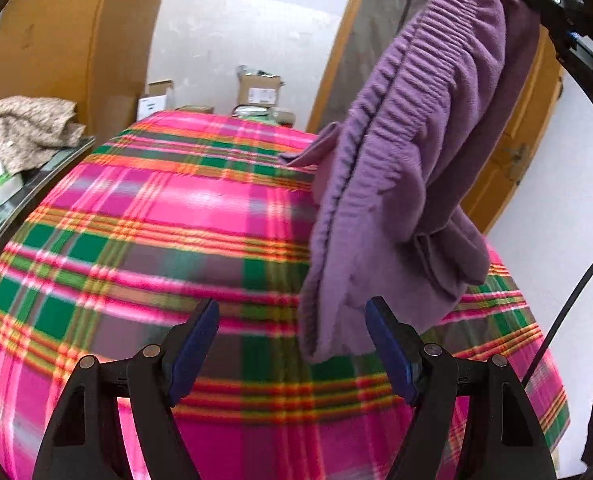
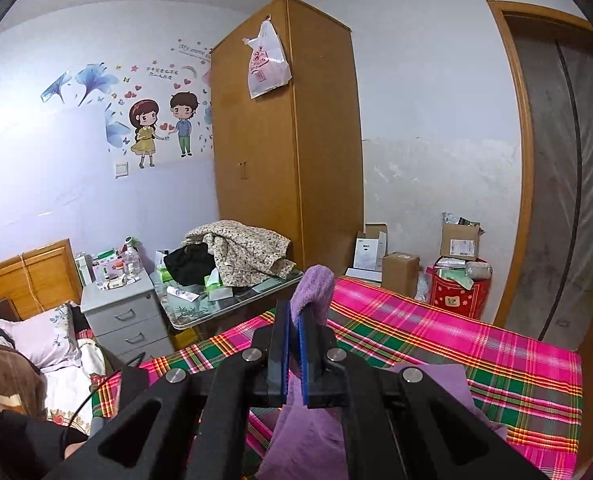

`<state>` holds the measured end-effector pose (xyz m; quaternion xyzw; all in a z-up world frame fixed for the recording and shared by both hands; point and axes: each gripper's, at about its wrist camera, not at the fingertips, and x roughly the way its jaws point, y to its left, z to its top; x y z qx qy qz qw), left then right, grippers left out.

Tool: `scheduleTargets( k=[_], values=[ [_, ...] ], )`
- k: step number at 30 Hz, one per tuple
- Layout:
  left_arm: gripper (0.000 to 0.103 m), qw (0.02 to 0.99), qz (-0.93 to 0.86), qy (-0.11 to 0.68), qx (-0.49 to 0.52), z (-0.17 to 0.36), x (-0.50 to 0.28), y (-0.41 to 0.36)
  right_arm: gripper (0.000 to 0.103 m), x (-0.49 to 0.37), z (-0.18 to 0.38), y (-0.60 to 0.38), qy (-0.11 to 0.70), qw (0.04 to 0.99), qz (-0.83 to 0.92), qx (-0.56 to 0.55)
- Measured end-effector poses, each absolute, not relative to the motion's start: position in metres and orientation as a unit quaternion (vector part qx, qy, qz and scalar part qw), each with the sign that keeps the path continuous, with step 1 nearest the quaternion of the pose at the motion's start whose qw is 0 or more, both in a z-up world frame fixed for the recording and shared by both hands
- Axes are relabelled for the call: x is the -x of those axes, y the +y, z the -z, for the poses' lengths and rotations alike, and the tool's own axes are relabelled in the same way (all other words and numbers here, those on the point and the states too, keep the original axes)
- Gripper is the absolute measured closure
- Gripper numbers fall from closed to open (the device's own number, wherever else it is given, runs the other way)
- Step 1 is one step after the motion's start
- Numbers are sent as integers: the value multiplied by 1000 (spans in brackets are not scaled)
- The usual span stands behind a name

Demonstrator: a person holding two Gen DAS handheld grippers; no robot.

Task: Fold clothes
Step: 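Grasp the hanging waistband edge with the left gripper beside the right gripper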

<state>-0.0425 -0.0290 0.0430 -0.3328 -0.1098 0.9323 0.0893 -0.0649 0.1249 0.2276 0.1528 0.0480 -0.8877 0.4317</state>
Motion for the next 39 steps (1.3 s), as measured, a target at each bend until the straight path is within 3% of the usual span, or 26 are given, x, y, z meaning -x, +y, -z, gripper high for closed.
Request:
scheduleTargets(
  k=[10, 11, 14, 15, 16, 22, 39],
  values=[
    [29, 135, -928, -99, 334, -36, 77, -6, 99, 80, -223, 142, 35, 426, 890, -158],
    [33, 141, -926, -99, 336, -34, 79, -5, 99, 82, -222, 144, 33, 425, 891, -159],
    [64, 150, -921, -87, 349, -28, 83, 2, 99, 86, -219, 146, 29, 422, 892, -162],
    [81, 148, -920, -84, 352, -26, 84, 2, 99, 87, -219, 147, 28, 421, 892, -162],
    [90, 149, -919, -83, 355, -25, 86, 2, 99, 87, -218, 147, 27, 421, 892, -162],
    [94, 158, -922, -95, 341, -32, 76, -4, 99, 84, -221, 152, 27, 407, 900, -156],
    [95, 167, -948, -138, 233, -124, -27, -60, 99, 39, -283, 137, 42, 391, 917, -71]
  ],
)
